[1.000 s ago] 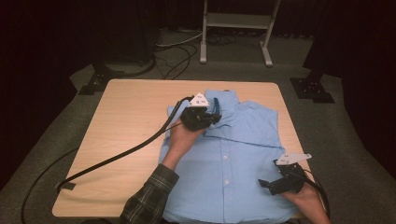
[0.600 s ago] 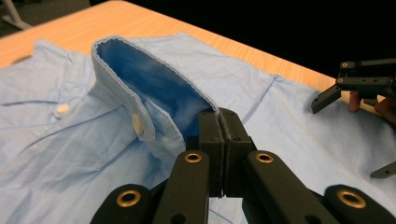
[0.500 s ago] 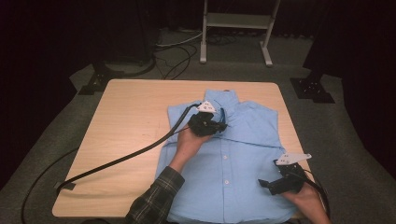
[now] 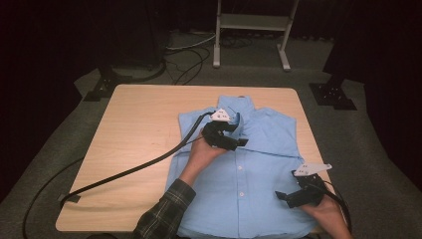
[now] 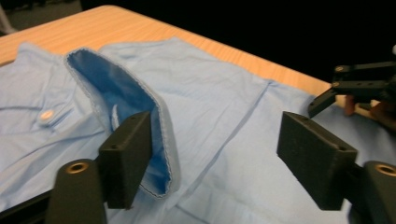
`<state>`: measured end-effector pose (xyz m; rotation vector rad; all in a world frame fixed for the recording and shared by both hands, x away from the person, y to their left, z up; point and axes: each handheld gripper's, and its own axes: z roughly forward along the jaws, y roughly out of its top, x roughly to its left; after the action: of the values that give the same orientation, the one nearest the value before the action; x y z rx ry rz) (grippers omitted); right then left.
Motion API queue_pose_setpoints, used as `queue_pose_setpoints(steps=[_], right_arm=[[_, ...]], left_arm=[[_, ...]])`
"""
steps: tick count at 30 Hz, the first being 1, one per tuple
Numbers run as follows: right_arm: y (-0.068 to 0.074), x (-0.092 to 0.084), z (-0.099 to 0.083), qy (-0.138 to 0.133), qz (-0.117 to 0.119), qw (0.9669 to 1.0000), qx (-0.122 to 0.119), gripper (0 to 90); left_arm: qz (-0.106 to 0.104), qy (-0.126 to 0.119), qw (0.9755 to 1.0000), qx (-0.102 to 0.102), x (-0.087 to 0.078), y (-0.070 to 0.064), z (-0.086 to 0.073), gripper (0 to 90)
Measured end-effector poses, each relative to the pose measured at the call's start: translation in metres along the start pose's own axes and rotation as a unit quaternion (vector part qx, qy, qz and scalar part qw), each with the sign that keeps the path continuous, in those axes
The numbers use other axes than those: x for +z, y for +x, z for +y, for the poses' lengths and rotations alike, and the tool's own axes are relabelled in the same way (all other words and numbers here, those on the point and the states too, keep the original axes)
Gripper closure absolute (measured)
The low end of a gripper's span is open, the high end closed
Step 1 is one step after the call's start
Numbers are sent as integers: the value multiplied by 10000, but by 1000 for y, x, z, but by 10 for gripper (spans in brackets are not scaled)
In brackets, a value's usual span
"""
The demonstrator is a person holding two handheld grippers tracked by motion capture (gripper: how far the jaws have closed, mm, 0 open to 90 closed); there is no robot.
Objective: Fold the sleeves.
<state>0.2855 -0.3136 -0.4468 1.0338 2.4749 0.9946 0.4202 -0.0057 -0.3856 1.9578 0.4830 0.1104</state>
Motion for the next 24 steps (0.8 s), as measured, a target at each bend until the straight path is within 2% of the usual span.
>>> queue_pose_setpoints(steps=[5, 10, 17, 24], right_arm=[[0, 0, 0, -1, 0, 10000, 1, 0], [0, 0, 0, 0, 0, 10000, 3, 0], [0, 0, 0, -2, 2, 10000, -5, 0], [0, 0, 0, -9, 1, 10000, -14, 0]], left_arm=[[-63, -189, 9998, 91, -3, -4, 3, 198], [-64, -187, 9996, 179, -4, -6, 4, 143], [12, 77, 9996, 283, -8, -7, 2, 16], [254, 344, 9982, 410, -21, -11, 3, 0]])
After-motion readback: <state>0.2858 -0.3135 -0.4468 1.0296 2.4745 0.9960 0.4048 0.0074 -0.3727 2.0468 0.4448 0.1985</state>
